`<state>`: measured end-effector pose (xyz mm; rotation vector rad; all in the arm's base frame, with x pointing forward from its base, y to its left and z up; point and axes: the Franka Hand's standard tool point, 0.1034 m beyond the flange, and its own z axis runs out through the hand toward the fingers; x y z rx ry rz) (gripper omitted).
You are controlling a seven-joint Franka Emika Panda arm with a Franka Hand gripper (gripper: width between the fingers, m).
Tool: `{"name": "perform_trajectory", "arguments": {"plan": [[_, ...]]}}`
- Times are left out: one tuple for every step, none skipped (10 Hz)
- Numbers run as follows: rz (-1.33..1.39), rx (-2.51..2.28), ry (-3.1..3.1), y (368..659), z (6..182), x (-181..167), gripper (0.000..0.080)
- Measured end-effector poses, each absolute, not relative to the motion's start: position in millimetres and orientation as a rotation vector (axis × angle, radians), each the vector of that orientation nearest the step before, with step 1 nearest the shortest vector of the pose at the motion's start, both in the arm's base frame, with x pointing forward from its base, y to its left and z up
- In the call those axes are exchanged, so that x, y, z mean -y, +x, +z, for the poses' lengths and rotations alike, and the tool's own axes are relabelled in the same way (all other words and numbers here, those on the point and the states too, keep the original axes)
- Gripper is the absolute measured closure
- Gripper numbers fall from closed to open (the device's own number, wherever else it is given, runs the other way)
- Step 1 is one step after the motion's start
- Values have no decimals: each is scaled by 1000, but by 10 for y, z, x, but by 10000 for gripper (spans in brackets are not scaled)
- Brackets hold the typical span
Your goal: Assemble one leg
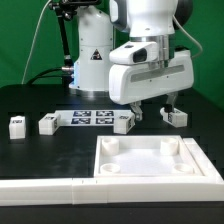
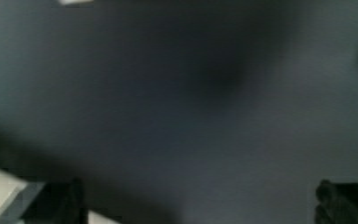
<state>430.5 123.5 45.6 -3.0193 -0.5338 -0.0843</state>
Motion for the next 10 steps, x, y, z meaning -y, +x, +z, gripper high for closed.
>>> {"name": "perform_trajectory", "arguments": {"plan": [[-65, 309, -3037, 4254, 443, -1364, 151], [-48, 147, -3042, 4202, 432, -1498, 151], [-45, 141, -3041, 4183, 426, -1551, 151], [-46, 145, -3041, 4189, 427, -1536, 151], [-45, 144, -3041, 4189, 426, -1534, 151], [-3, 145, -3045, 4169, 418, -1533, 151], [-7, 145, -3044, 4175, 421, -1535, 151], [0, 146, -3045, 4166, 417, -1539, 151], [154, 146, -3054, 4075, 402, -1579, 151], [310, 162, -3054, 4038, 412, -1660, 151]]}}
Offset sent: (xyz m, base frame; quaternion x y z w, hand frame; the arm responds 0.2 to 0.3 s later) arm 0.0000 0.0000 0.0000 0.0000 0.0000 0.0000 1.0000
